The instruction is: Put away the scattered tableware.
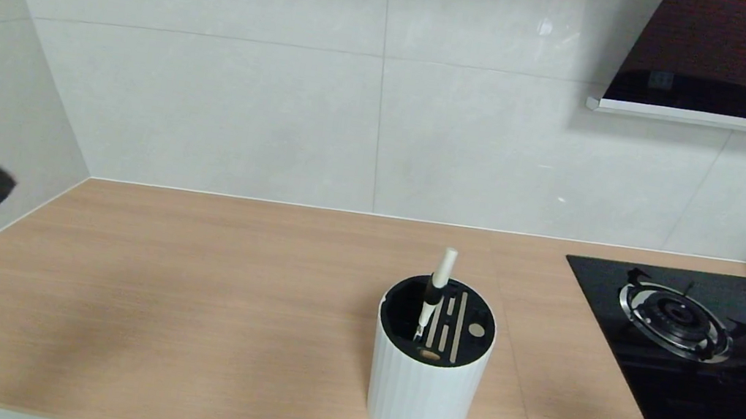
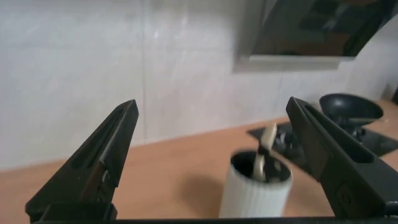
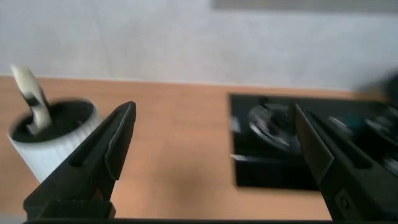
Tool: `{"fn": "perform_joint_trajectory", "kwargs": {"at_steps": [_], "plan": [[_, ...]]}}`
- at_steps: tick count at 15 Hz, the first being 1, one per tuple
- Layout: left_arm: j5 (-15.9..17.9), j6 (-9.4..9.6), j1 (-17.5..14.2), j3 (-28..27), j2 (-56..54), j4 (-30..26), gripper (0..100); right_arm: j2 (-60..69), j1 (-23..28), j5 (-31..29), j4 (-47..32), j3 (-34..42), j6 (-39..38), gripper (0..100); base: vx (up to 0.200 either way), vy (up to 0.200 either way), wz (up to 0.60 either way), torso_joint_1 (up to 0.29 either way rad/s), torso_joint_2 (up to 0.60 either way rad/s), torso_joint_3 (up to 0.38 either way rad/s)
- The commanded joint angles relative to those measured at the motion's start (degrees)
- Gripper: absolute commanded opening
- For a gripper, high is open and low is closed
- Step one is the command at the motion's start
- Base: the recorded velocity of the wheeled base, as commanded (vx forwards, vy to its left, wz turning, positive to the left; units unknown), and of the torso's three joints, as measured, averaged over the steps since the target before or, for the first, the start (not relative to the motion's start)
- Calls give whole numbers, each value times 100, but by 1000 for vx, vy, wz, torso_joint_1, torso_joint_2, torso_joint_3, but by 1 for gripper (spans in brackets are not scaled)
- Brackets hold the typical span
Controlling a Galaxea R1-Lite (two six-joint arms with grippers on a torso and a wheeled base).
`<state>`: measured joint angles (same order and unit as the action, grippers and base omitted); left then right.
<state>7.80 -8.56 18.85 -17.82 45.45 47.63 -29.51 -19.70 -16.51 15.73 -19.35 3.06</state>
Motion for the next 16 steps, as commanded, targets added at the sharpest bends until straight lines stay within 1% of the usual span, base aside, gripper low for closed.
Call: {"fn": "perform_joint_trajectory", "kwargs": {"at_steps": [1, 2, 3, 5, 6, 7, 8, 9, 10, 11, 12, 13, 14, 15, 16], "plan": [[2, -41, -276, 288, -2040, -1441, 100, 1879, 362, 7, -1643, -570, 72, 100, 0, 0, 0, 0, 0, 0], [11, -41, -355, 297, -2435, -1854, 100, 2143, 493, 16, -1994, -632, 169, 100, 0, 0, 0, 0, 0, 0], [28, -41, -522, 323, -2778, -2179, 100, 2362, 696, 16, -2170, -605, 283, 100, 0, 0, 0, 0, 0, 0], [46, -23, -848, 508, -3464, -2706, 100, 2380, 907, -169, -2153, -394, 213, 100, 0, 0, 0, 0, 0, 0], [107, -14, -1076, 640, -3859, -2926, 100, 2389, 1205, -292, -2030, -324, 151, 100, 0, 0, 0, 0, 0, 0], [64, 21, -1243, 789, -4026, -2996, 100, 2389, 1469, -283, -1968, -280, 125, 100, 0, 0, 0, 0, 0, 0], [-103, 12, -1498, 1009, -4026, -2777, 100, 2573, 1803, -195, -1986, -184, 160, 100, 0, 0, 0, 0, 0, 0], [-130, 21, -1823, 1237, -4351, -2697, 100, 2872, 2005, 51, -2038, -25, 177, 100, 0, 0, 0, 0, 0, 0], [-95, 100, -1937, 1510, -4545, -2847, 100, 2951, 1996, 51, -2030, 212, 160, 100, 0, 0, 0, 0, 0, 0], [-314, 214, -1937, 1782, -4545, -2838, 100, 2951, 1996, -169, -1924, 432, 133, 100, 0, 0, 0, 0, 0, 0], [-543, 161, -1937, 1782, -4536, -2891, 100, 2951, 1996, -239, -1827, 528, 125, 100, 0, 0, 0, 0, 0, 0], [-974, 197, -1937, 1773, -4545, -3462, 100, 2951, 1996, -230, -1564, 968, 116, 100, 0, 0, 0, 0, 0, 0], [-1123, 408, -1937, 1773, -4545, -3981, 100, 2951, 1996, -213, -1300, 1416, 133, 100, 0, 0, 0, 0, 0, 0], [-1246, 478, -1937, 1773, -4545, -4183, 100, 2951, 1996, -195, -1168, 1627, 142, 100, 0, 0, 0, 0, 0, 0], [-1527, 557, -1937, 1782, -4545, -4543, 100, 2951, 1996, 16, -1028, 1935, 98, 100, 0, 0, 0, 0, 0, 0]]}}
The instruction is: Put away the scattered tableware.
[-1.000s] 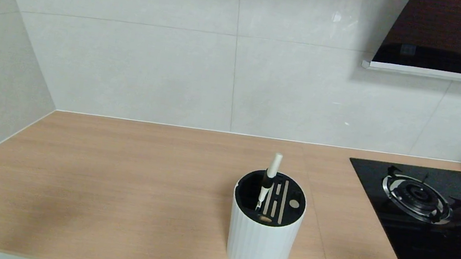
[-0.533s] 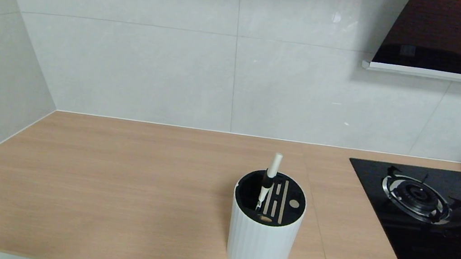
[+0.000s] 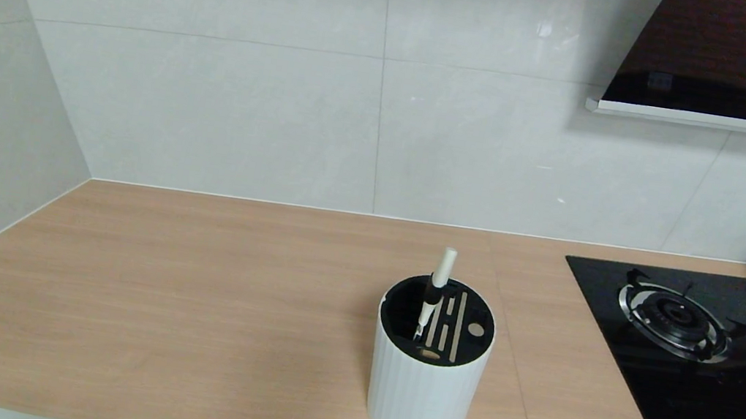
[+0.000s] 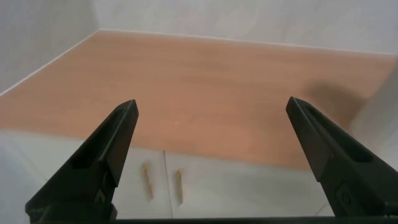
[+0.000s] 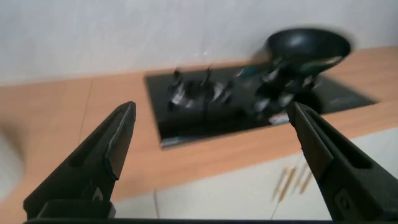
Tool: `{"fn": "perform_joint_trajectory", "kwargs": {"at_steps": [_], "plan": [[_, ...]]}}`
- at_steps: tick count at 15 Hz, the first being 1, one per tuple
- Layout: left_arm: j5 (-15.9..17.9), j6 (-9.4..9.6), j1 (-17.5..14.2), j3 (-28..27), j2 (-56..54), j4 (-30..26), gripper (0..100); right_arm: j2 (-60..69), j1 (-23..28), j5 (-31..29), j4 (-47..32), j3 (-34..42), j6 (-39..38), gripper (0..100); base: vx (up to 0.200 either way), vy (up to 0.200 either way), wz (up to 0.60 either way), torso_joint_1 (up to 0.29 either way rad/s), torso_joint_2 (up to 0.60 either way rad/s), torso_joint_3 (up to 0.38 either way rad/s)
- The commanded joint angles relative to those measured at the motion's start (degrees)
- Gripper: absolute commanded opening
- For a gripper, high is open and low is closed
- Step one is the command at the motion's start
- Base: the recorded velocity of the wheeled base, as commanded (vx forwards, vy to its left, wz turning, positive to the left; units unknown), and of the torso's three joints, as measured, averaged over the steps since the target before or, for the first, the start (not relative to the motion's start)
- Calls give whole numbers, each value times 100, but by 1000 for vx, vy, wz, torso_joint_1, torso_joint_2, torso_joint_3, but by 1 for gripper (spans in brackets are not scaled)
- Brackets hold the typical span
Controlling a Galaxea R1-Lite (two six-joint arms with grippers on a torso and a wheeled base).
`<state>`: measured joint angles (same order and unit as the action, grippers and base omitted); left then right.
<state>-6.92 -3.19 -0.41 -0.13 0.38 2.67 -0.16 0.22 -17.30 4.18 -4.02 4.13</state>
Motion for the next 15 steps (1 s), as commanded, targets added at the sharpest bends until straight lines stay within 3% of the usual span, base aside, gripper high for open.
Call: {"fn": "perform_joint_trajectory", "kwargs": {"at_steps": [1, 2, 5, 6, 7, 10, 11, 15], "plan": [[-72, 21, -11, 13, -38, -47, 100, 16, 4, 218, 4, 376, -97, 100, 0, 0, 0, 0, 0, 0], [-63, 47, -11, 13, -38, -47, 100, 16, 4, 368, -154, 385, -317, 100, 0, 0, 0, 0, 0, 0], [7, 372, -11, 13, -38, -65, 100, 16, 4, 921, -190, 385, -510, 100, 0, 0, 0, 0, 0, 0], [332, 434, -11, 13, -38, -267, 100, 16, 4, 1088, -251, 385, -510, 100, 0, 0, 0, 0, 0, 0], [455, 618, -11, 13, -38, -293, 100, 16, -4, 1440, -515, 376, -484, 100, 0, 0, 0, 0, 0, 0], [455, 565, -11, 13, -38, -293, 100, 7, -13, 1607, -471, 376, -387, 100, 0, 0, 0, 0, 0, 0], [455, 275, -11, 13, -38, -258, 100, 7, -22, 1607, -471, 376, -396, 100, 0, 0, 0, 0, 0, 0], [455, 284, -11, 13, -38, -249, 100, 16, -22, 1607, -471, 376, -404, 100, 0, 0, 0, 0, 0, 0]]}}
